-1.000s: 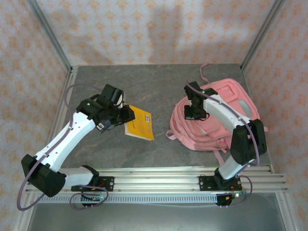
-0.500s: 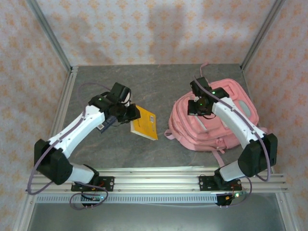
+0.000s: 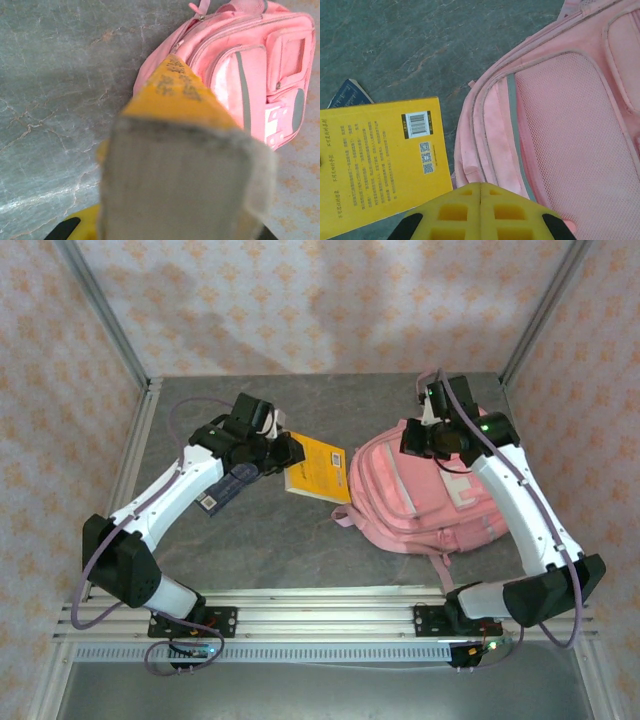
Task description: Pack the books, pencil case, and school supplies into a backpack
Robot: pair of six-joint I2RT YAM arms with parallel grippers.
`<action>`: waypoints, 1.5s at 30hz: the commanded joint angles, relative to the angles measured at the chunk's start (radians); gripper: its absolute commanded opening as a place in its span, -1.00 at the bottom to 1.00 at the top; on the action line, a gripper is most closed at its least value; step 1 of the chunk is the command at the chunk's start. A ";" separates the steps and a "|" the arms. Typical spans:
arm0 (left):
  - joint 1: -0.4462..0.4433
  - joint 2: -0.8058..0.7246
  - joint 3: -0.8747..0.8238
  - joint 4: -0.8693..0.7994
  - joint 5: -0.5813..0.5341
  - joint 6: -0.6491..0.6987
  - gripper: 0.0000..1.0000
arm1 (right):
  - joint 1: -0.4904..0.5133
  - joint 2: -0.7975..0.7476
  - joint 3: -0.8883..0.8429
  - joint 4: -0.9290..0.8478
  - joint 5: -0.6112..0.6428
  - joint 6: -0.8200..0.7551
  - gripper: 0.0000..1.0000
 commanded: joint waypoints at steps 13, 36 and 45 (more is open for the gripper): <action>0.067 -0.001 -0.022 0.111 0.066 -0.035 -1.00 | -0.003 0.319 -0.059 0.030 0.048 -0.015 0.14; 0.113 0.028 -0.011 0.152 0.097 -0.049 -1.00 | -0.014 0.159 0.035 0.024 -0.126 0.009 -1.00; 0.090 0.037 -0.102 0.376 0.199 -0.170 -1.00 | -0.068 0.050 -0.018 0.059 -0.274 0.032 -1.00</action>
